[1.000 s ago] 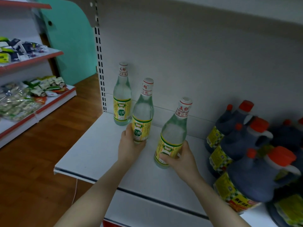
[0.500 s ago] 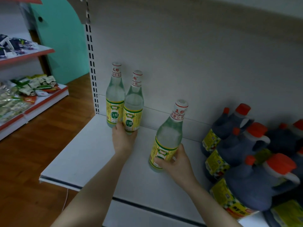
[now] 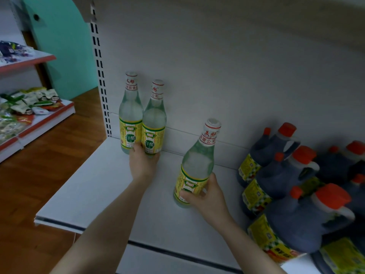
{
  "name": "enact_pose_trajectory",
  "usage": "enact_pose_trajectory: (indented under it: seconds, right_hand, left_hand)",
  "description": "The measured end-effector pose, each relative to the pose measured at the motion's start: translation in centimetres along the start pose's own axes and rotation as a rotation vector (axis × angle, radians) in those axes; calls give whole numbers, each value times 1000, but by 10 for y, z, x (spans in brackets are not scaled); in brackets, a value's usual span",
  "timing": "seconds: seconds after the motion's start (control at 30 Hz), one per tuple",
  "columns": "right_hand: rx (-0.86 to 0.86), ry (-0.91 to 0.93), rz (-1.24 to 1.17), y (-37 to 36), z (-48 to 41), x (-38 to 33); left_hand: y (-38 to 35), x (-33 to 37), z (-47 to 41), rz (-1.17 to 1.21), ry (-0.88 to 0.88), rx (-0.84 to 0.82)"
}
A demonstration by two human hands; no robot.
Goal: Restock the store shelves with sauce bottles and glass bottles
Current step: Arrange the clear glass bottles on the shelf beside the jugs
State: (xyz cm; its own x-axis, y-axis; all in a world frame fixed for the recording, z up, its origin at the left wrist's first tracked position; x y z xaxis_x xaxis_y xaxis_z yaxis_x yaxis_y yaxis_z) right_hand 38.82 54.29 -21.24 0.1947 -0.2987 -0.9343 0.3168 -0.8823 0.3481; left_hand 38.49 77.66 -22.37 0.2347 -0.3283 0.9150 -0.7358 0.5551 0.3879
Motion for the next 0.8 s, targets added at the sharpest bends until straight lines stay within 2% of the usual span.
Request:
enact_pose_trajectory:
  seconds: [0.33,0.47,0.53,0.67,0.8]
  right_hand:
    - [11,-14,21,1,-1,5]
    - [19,-12,36,2,-3,6]
    - [19,-8,40,1,-4,6]
    - [53,26,58,3,-10,-3]
    - [36,21,21,-3,-31,-7]
  left_hand:
    - [-2,-3,-1,27,12,16]
    - [-6,-1,4,-37,-20,-86]
    - [-4,-1,14,-167,-65,-151]
    - [3,-7,45,-663,-243,-369]
    - [22,-27,79,-818,-283,-522]
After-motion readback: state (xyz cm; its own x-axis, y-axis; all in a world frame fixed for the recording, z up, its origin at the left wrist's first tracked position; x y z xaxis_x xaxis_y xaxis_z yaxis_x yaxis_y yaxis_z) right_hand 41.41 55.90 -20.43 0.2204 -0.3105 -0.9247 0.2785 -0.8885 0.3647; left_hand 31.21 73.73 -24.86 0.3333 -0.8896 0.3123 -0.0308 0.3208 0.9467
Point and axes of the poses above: each hand's wrist, its own z-axis away from the middle knuckle, its own y-axis out of the back of the hand, x = y × z, the point moved 10 cm from there along -z, towards the middle knuckle, and after that the axes turned 4 degrees about z, right-handed, at the moved point
